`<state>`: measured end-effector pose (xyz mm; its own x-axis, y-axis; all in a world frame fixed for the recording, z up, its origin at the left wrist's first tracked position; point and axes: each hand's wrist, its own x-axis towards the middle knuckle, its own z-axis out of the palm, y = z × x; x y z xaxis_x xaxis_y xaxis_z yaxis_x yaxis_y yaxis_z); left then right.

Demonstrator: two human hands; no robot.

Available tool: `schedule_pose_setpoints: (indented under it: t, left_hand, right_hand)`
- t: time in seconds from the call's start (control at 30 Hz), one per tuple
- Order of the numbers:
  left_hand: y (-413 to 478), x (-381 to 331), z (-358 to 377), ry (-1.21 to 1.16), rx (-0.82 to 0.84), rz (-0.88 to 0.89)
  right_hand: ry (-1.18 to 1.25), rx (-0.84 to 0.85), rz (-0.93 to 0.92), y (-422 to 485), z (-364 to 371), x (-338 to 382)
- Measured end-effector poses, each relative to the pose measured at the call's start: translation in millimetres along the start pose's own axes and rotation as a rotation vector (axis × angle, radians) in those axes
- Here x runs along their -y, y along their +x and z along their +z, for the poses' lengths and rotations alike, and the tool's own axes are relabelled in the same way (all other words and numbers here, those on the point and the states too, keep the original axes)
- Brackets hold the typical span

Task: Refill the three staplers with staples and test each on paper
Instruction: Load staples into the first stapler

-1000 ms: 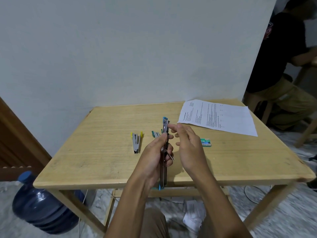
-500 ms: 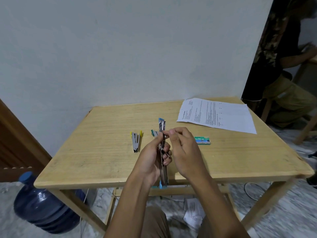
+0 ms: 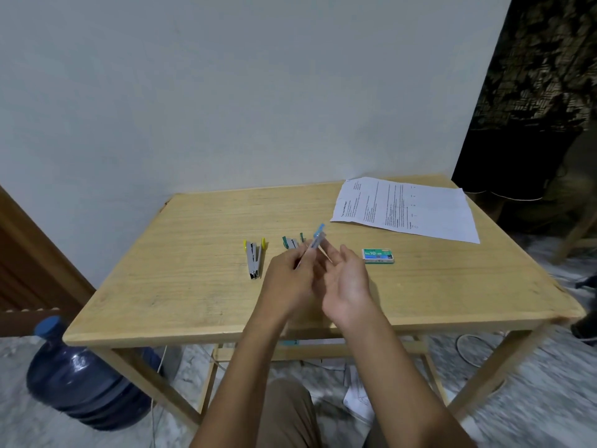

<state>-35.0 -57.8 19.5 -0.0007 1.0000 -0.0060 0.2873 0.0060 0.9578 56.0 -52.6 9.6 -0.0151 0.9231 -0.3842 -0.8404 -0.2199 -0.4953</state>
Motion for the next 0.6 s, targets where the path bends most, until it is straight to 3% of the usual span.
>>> schedule_pose_setpoints:
  t: [0.1, 0.3, 0.4, 0.6]
  left_hand:
    - [2, 4, 0, 0.35, -0.043, 0.166]
    - [3, 5, 0, 0.523, -0.131, 0.269]
    - [3, 6, -1, 0.601, -0.059, 0.288]
    - [16, 3, -12, 0.362, 0.008, 0.206]
  right_hand:
    - [0.147, -0.007, 0.099, 1, 5, -2]
    - [0.194, -0.068, 0.127, 7, 2, -9]
    - [0.239, -0.046, 0.112, 6, 4, -8]
    - [0.391, 0.019, 0.096, 11, 2, -5]
